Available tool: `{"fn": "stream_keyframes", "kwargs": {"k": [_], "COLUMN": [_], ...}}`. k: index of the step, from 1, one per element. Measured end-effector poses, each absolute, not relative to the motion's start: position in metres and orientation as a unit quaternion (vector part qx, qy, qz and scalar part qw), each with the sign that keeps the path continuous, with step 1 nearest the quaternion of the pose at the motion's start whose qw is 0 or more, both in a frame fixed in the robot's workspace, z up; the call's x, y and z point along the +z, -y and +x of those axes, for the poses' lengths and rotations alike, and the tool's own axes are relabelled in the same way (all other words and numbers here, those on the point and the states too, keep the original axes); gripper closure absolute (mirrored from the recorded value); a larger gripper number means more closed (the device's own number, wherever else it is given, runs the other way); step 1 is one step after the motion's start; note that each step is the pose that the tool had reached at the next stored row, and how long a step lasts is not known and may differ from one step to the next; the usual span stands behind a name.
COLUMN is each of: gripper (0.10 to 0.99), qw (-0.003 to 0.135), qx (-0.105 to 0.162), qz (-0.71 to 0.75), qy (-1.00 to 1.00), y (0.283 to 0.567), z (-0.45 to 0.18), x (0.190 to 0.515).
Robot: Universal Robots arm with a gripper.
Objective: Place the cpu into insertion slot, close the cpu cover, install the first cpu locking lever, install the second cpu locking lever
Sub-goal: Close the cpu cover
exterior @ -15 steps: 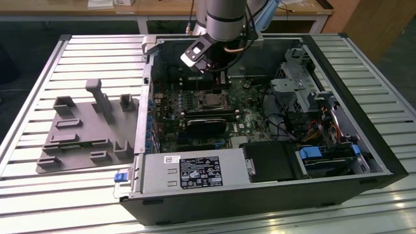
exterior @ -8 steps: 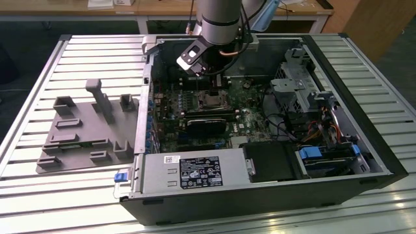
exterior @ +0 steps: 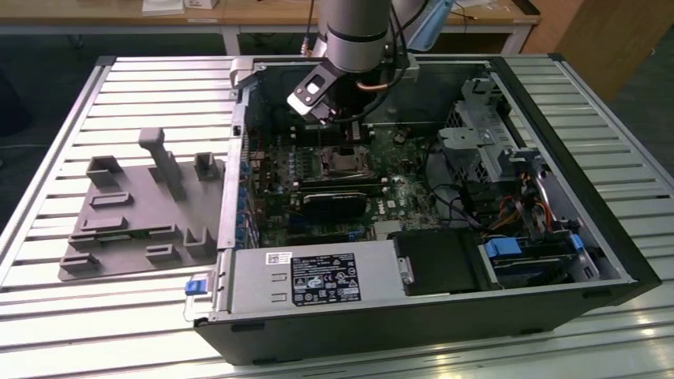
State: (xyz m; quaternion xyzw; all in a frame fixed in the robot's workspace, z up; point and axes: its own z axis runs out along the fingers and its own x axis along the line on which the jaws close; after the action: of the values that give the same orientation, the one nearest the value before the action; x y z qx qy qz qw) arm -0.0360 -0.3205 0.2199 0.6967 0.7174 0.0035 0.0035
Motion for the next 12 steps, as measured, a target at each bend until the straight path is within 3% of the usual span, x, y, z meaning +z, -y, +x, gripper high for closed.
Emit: {"fn": "stream_keyframes", "kwargs": {"k": [12], "gripper": [0.984], "qw": [0.003], "qx": [0.004], "qz": [0.614], "qy": [-0.789], "y": [0.3205], "z": [-0.0360], "x": [0.2189]}}
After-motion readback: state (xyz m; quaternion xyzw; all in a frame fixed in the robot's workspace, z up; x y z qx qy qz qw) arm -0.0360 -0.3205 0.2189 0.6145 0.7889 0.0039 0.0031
